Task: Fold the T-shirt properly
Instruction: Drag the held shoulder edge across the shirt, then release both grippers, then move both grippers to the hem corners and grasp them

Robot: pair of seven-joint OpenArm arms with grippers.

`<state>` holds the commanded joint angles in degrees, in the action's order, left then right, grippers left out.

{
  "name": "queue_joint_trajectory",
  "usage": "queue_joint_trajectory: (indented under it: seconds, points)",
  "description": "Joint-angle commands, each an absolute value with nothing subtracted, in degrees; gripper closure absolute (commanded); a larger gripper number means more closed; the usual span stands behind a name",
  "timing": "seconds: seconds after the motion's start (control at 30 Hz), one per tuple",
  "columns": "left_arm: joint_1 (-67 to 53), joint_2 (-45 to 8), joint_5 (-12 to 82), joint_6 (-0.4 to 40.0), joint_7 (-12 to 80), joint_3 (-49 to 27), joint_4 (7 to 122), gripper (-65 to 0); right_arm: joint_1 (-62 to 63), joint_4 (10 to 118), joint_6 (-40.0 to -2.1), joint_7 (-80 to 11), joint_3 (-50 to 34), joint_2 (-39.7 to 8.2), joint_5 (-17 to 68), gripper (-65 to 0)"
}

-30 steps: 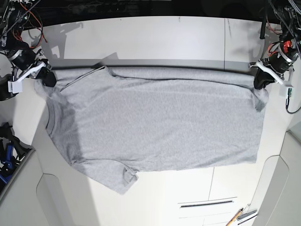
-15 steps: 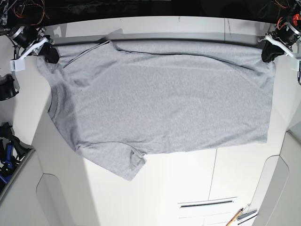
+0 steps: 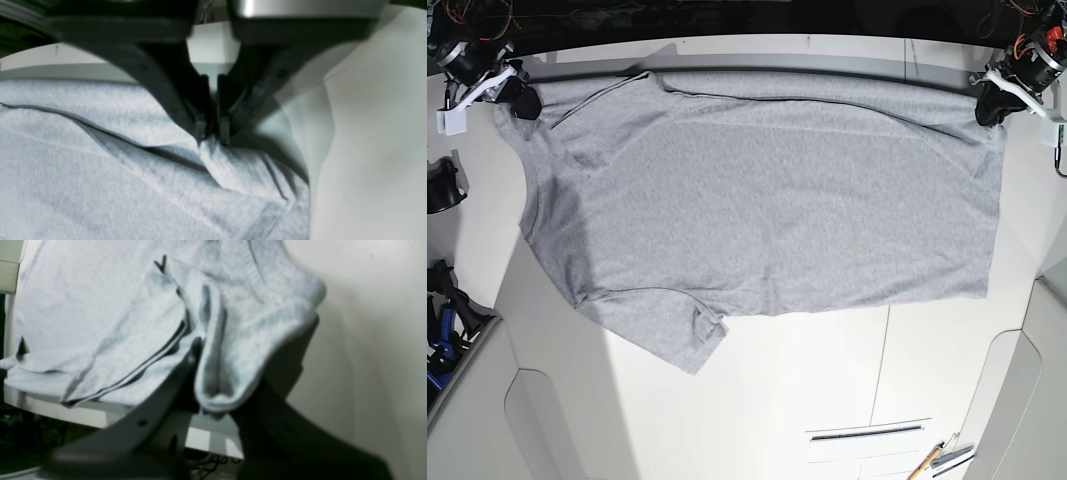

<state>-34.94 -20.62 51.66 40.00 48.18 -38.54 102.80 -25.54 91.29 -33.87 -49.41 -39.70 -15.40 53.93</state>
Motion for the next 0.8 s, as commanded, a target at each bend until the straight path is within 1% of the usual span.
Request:
queue_joint_trajectory:
  seconds: [0.03, 0.07, 0.1, 0.17, 0.2, 0.23, 0.27, 0.4, 0.53, 0.67, 0.8]
  points:
    - [-34.9, -20.6, 51.7, 40.0, 48.2, -38.5, 102.8, -11.8, -25.5, 91.3, -33.8, -48.9, -39.7, -15.4, 53.4, 0.0]
    - [-34.9, -20.6, 51.7, 40.0, 48.2, -38.5, 102.8, -13.6, -25.5, 91.3, -33.8, -48.4, -39.7, -15.4, 52.7, 0.0]
    - [-35.0, -20.6, 51.7, 40.0, 48.2, -38.5, 102.8, -14.7, -25.5, 91.3, -33.7, -48.1, -39.7, -15.4, 52.2, -3.5]
    - [-35.0, -20.6, 51.6, 40.0, 48.2, -38.5, 102.8, -18.1, -25.5, 91.3, -33.7, -47.6, -39.7, -15.4, 50.5, -20.1]
    - [-34.9, -20.6, 51.6, 40.0, 48.2, -38.5, 102.8, -19.9, -25.5, 91.3, -33.6, -47.3, -39.7, -15.4, 49.8, -26.7]
    - [-34.9, -20.7, 51.6, 40.0, 48.2, -38.5, 102.8, -21.8, -25.5, 91.3, -33.6, -47.3, -39.9, -15.4, 49.7, -31.2]
    - [-34.9, -20.6, 51.6, 40.0, 48.2, -38.5, 102.8, -23.9, -25.4, 91.3, -33.6, -47.3, -40.4, -15.4, 49.7, -32.7]
    - [-34.9, -20.7, 51.6, 40.0, 48.2, -39.6, 102.8, -30.4, -25.4, 91.3, -33.6, -46.0, -44.0, -15.4, 49.8, -32.7]
    - [-34.9, -20.7, 52.2, 40.0, 48.2, -44.5, 102.8, -30.5, -24.2, 91.3, -33.6, -46.1, -48.1, -15.8, 50.2, -32.7]
    - [-34.9, -21.3, 56.3, 40.0, 48.3, -49.8, 102.8, -30.5, -23.3, 91.3, -33.6, -46.1, -48.4, -18.3, 50.1, -32.7]
    - [-34.9, -22.6, 57.3, 40.0, 48.2, -51.1, 102.8, -30.5, -20.6, 91.3, -33.2, -45.8, -48.5, -20.4, 49.9, -32.7]
